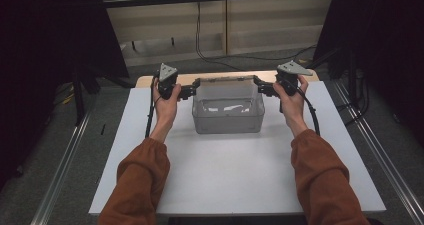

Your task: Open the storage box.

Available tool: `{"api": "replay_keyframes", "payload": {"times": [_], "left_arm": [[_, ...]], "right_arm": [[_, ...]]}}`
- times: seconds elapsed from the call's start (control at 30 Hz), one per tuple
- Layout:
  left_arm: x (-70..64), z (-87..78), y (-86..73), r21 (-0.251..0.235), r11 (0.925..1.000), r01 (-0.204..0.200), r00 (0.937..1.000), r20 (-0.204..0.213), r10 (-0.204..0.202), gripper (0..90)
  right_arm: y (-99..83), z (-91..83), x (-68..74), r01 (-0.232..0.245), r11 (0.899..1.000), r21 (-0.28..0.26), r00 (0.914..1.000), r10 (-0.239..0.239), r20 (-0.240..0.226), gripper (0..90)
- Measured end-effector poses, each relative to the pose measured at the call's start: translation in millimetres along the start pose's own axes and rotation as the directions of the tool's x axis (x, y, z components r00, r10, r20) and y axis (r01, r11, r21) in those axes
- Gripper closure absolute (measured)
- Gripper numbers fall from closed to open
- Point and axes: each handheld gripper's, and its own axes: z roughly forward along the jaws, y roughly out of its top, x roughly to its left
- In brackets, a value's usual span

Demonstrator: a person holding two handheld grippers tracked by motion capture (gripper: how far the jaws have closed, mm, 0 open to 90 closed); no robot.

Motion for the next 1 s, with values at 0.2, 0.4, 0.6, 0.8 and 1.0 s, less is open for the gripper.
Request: {"api": "replay_keyframes", "payload": {"times": [0.2,0.4,0.6,0.8,1.0], "left_arm": [[-7.4,-19.4,-4.1,-0.034,0.9994,0.003,0.9999,0.016,-0.002,2.6],[-13.3,-37.5,-15.5,-0.016,0.9995,-0.027,0.9991,0.031,0.028,1.8],[-15.0,-56.0,-21.1,-0.036,0.9993,0.008,0.9992,0.039,-0.007,1.7],[-20.9,-75.5,-32.6,-0.055,0.9984,0.008,0.9998,0.019,-0.007,2.1],[-27.6,-94.9,-45.8,-0.066,0.9977,0.011,0.9995,0.029,-0.009,2.9]], "right_arm": [[-5.8,-19.0,6.9,0.015,1.000,-0.007,0.9998,-0.015,0.012,0.0],[-13.3,-37.3,11.7,0.032,0.999,-0.021,0.9993,-0.032,0.020,0.0],[-20.1,-56.9,15.4,0.043,0.999,-0.030,0.9987,-0.042,0.028,0.0],[-31.6,-76.7,17.1,0.046,0.999,-0.027,0.9970,-0.044,0.063,0.0],[-43.1,-95.6,17.1,0.046,0.999,-0.023,0.9952,-0.044,0.088,0.1]]}}
